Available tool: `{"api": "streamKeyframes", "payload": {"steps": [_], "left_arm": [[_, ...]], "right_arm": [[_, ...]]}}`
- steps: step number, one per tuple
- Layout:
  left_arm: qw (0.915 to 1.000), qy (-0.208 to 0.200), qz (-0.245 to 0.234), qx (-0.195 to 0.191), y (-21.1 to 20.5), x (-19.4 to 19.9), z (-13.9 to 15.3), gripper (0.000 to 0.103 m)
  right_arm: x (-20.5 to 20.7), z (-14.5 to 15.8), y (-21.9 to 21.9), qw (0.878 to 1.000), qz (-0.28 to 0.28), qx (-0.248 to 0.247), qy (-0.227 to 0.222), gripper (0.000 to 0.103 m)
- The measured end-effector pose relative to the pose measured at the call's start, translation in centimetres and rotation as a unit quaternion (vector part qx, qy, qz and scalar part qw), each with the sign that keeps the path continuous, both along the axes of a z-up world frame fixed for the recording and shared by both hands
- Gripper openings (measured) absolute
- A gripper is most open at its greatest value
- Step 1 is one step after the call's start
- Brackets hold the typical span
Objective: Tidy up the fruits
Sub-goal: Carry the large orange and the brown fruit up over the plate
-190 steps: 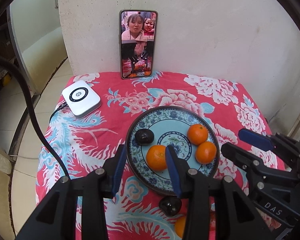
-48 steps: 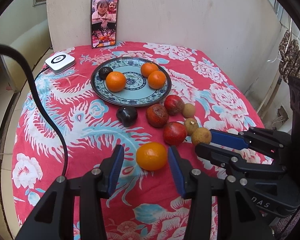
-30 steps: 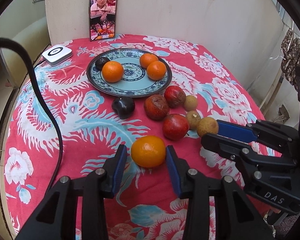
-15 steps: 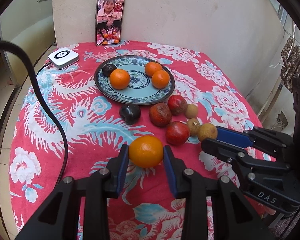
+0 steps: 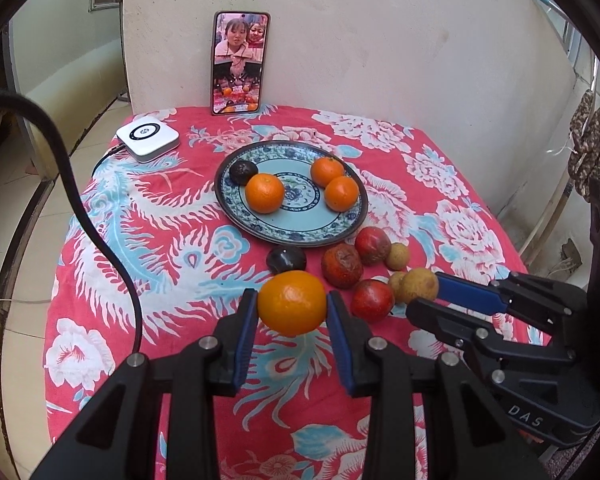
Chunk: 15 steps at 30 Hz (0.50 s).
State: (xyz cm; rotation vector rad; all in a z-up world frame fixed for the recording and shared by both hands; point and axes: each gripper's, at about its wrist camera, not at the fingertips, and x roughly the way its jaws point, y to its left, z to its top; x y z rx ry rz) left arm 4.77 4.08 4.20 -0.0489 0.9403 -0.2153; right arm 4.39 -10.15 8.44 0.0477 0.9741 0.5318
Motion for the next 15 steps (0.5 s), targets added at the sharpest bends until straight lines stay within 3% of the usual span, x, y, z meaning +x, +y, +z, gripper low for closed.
{"api": "streamKeyframes", "payload": {"steps": [15], "left_arm": [[0.9997,-0.008,0.003,0.022,0.6,4.1,0.7,0.036]], "right_arm": [[2.8,0.9,1.6,1.0,0.008,-0.007,-0.021,0.028]]}}
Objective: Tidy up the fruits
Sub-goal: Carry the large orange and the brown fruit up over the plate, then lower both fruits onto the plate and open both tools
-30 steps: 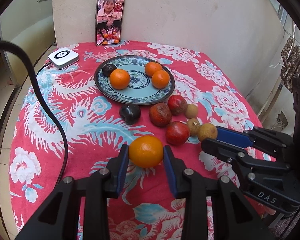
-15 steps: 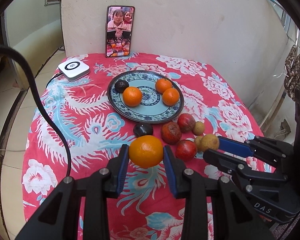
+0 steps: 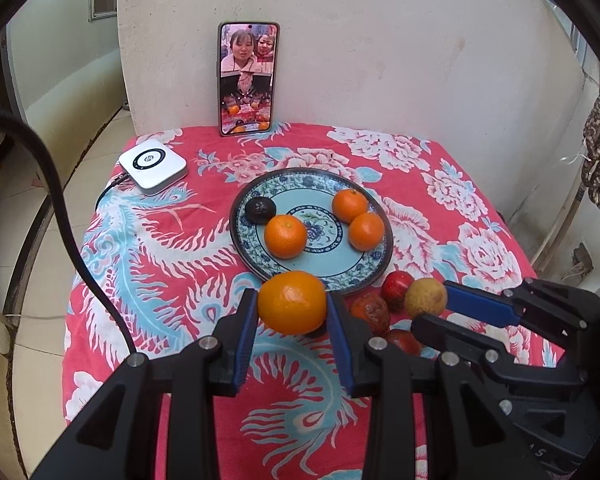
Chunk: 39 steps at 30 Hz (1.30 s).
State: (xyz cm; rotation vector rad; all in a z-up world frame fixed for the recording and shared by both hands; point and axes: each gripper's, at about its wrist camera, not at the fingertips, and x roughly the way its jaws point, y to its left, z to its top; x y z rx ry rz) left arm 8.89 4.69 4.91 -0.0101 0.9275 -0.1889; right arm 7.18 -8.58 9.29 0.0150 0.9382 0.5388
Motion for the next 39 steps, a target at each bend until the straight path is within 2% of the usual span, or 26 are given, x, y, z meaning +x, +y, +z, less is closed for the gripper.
{"api": "streamKeyframes", "payload": {"steps": [18,39], "left_arm": [[0.9997,0.012,-0.005,0.019,-0.5,4.0,-1.4,0.036],[0.9997,0.014,-0.015,0.013,-0.8,4.4,-2.6,0.036]], "right_arm": [[4.1,-1.5,1.3,1.0,0.0,-0.028,0.006,0.028],[5.1,-3.3,1.8,0.999,0.001,-0.041,0.023,0.028]]}}
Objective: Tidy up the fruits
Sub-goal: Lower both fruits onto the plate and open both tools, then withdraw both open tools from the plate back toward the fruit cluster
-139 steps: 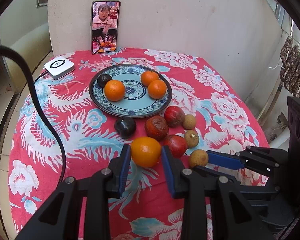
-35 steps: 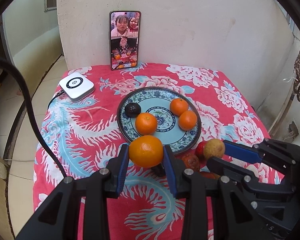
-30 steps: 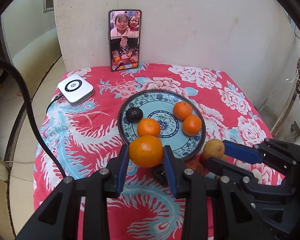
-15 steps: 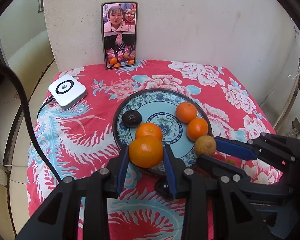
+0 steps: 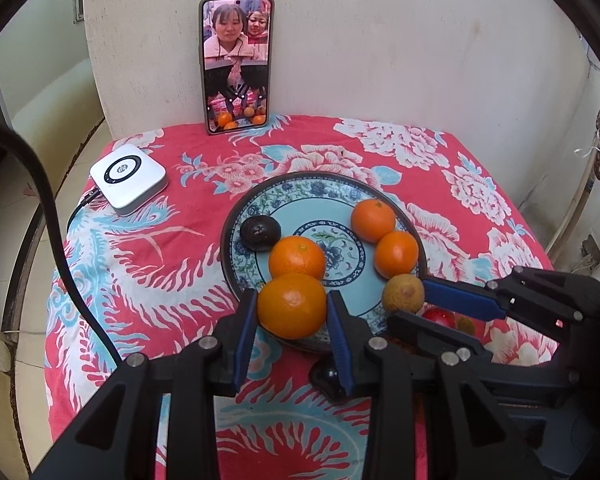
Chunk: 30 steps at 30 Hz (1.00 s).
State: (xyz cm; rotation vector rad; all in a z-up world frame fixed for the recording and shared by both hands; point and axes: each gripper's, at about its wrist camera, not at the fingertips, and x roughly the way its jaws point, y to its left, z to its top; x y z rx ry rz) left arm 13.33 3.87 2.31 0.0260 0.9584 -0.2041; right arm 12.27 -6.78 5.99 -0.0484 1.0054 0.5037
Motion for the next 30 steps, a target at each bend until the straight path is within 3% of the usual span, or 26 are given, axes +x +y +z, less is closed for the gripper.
{"api": "streamKeyframes", "payload": {"steps": [15,20,30], "left_arm": [[0.9999,0.001,-0.015,0.002,-0.6,-0.1,-0.3,0.037],[0.9999,-0.001,-0.012,0.002,-0.5,-0.2,0.1,0.048],[1.0,0.002,-0.005,0.0,-0.3,-1.0,0.7,0.048]], "right_arm": [[0.0,0.4,-0.7,1.0,-0.008,0.011,-0.001,0.029],[-0.2,0.8,-1.3,1.0,-0.015,0.014,-0.004,0.033],[-0.6,1.4,-2.4,0.999,-0.027,0.023,-0.005,0.035]]}}
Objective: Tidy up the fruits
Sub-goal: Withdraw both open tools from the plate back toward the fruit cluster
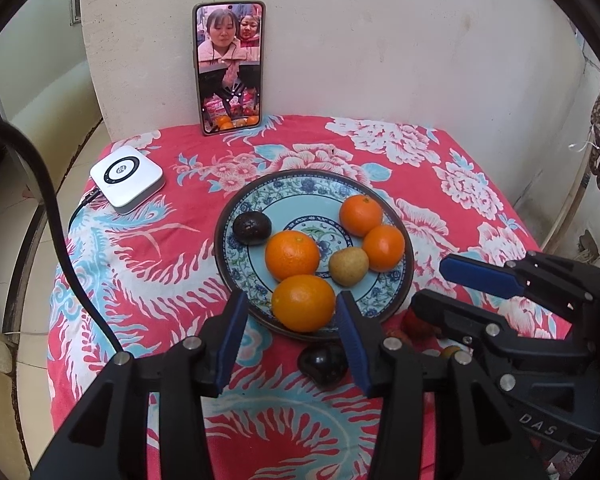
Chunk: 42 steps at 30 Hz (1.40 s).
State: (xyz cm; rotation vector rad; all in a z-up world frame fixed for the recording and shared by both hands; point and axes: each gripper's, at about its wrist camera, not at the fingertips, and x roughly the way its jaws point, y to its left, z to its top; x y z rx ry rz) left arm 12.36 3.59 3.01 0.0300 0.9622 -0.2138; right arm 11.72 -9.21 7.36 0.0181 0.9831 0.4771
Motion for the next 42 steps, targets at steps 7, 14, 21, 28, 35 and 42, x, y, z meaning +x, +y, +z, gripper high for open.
{"api": "streamKeyframes", "payload": {"steps": [7,14,21,28,35,42], "left_arm": [[0.9999,0.0,0.006,-0.011,0.3,-1.2,0.6,0.048],[0.9998,-0.003,0.006,-0.019,0.1,-2.6,1.2,0.048],[0.9998,-0.001,0.0,-0.022,-0.3,-3.7,1.3,0.048],[0.9996,0.015,-0.003,-0.023,-0.6,-4.3,0.1,0.048],[0.9997,0.023,-0.002,-0.012,-0.8,-4.1,-1.0,0.048],[0.9997,0.024,0.001,-0.004,-1.0,-3.9,-1.7,0.048]], "right_arm": [[-0.9,0.8,-1.2,1.0,-0.01,0.004,-0.004,0.035],[-2.1,1.3,-2.2,1.0,-0.016,0.006,-0.005,0.035],[-3.5,1.3,-3.0,1.0,-0.019,0.006,-0.002,0.035],[-4.6,1.0,-3.6,1.0,-0.019,-0.001,0.003,0.035],[-5.2,0.2,-4.1,1.0,-0.019,-0.005,0.014,0.035],[-5.6,-0.6,-4.1,1.0,-0.014,-0.006,0.025,0.035]]}}
